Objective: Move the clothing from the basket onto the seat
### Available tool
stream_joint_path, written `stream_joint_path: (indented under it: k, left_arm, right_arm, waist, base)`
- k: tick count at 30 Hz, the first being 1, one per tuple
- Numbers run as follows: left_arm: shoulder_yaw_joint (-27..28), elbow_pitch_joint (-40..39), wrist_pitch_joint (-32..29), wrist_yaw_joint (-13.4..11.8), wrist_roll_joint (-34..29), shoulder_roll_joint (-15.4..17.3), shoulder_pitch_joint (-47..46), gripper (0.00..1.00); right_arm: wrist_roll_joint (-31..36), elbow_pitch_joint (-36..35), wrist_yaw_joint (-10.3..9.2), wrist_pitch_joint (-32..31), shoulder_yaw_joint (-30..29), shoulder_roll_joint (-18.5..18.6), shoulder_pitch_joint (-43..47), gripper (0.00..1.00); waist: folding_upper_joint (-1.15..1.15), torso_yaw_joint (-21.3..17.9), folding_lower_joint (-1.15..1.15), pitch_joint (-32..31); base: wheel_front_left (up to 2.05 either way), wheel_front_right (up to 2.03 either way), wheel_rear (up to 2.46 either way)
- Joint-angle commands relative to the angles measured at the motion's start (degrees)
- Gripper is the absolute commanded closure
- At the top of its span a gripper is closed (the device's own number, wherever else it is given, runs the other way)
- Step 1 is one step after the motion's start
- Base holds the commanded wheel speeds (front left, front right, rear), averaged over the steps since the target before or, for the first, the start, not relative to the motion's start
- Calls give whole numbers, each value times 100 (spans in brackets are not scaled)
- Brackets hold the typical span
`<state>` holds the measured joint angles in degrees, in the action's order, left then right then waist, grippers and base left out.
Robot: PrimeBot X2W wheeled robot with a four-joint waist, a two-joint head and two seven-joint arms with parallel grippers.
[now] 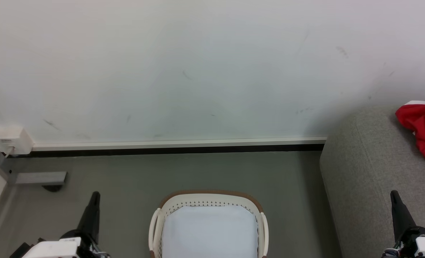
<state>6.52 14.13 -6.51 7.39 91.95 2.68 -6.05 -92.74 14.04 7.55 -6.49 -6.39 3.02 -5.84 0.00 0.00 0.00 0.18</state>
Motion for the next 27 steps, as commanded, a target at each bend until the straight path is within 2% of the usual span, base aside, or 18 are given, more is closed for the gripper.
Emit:
stream_joint_path:
  k: [1, 27]
  left_arm:
    - [12, -18, -24, 25, 86, 38, -47, 100]
    - [11, -17, -24, 26, 86, 38, -47, 100]
  right_arm:
    - [48, -16, -12, -13, -25, -4, -70, 100]
    - [52, -16, -12, -20, -30, -5, -71, 100]
  waist:
    - [0, 0, 0, 0]
    - [0, 0, 0, 0]
  base:
    - [0, 0, 0]
    - [0, 0, 0]
